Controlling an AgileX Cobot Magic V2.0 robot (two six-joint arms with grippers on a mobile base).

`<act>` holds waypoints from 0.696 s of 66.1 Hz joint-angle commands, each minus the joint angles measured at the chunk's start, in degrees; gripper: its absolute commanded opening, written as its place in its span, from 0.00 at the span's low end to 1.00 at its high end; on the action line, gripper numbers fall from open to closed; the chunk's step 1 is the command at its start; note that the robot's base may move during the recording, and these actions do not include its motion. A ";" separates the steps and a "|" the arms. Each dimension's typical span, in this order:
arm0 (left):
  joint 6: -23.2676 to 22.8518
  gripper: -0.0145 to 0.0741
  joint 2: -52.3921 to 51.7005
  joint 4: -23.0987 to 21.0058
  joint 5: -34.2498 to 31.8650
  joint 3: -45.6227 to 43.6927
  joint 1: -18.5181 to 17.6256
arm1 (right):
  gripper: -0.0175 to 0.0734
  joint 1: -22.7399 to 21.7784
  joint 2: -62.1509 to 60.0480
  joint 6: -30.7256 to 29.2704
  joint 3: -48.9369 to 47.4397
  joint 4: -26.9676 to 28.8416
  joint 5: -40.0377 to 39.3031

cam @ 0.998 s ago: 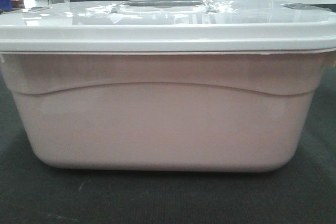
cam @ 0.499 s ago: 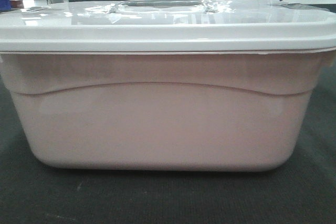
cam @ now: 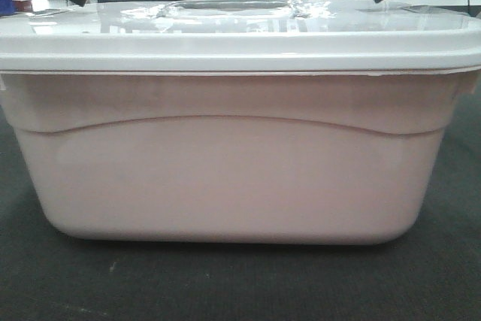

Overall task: Grab white bin and place on right shelf
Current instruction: 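Close both grippers on the lid tabs at the bin's two ends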

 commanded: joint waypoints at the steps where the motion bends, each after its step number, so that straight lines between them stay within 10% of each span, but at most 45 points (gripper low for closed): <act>1: 0.24 0.66 -1.83 -4.20 6.72 -1.22 -0.33 | 0.89 -0.06 -1.93 -0.89 -1.38 4.67 7.86; 46: 0.24 0.57 -1.83 -2.40 6.72 -1.22 -0.33 | 0.70 -0.06 -1.93 -0.89 -1.38 4.66 7.86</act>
